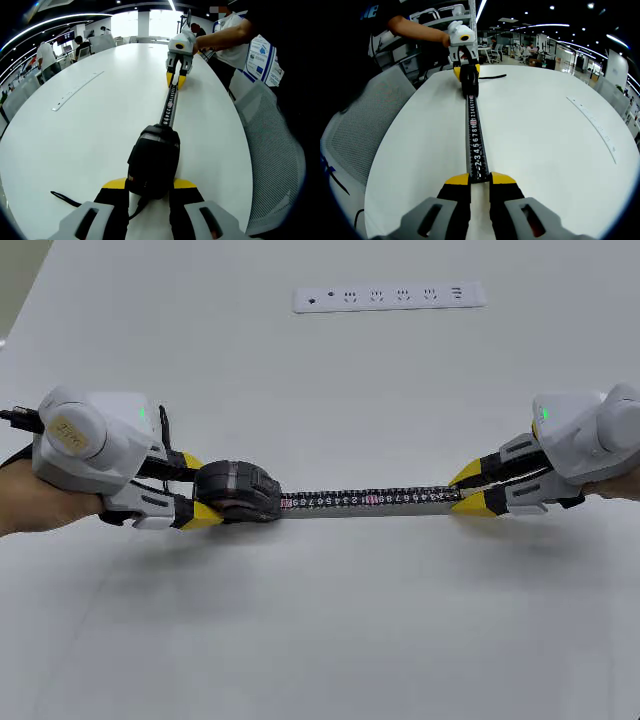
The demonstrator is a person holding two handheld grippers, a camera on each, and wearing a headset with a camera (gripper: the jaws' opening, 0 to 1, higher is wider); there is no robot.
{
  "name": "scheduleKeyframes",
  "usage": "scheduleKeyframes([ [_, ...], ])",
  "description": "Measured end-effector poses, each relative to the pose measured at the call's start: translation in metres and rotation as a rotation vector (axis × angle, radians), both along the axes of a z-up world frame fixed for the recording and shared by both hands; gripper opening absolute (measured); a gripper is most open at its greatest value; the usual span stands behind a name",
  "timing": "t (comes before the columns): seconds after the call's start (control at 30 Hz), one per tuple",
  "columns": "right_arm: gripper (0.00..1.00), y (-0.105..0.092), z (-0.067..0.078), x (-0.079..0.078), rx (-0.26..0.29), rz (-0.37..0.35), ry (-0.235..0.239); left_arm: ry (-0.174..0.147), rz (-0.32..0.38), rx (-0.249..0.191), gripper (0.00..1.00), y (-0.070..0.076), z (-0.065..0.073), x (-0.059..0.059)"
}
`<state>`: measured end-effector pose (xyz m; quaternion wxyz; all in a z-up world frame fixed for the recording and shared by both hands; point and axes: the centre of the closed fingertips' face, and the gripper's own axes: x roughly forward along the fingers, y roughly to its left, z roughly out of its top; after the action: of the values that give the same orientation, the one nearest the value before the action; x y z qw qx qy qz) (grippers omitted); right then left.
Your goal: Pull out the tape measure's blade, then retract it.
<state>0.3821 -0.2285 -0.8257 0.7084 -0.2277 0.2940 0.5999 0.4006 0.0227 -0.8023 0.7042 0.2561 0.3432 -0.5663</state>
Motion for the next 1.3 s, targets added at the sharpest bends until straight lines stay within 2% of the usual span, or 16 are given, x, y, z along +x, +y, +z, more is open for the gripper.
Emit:
scheduleKeyframes([
  [0.43,0.12,-0.016,-0.001,-0.003,-0.023,-0.010,0.003,0.002,0.002,0.011,0.27,0.002,-0.002,-0.002],
  [0.97,0.13,-0.015,-0.003,-0.004,-0.062,-0.006,-0.017,0.008,0.014,0.009,0.27,0.001,-0.003,-0.002],
  [1.1,0.14,-0.015,-0.003,-0.005,-0.082,-0.009,-0.025,0.000,0.003,0.020,0.28,0.001,-0.002,-0.002],
  [1.3,0.14,-0.015,-0.003,-0.006,-0.094,0.002,-0.033,0.005,0.003,0.022,0.28,0.001,-0.001,-0.003],
])
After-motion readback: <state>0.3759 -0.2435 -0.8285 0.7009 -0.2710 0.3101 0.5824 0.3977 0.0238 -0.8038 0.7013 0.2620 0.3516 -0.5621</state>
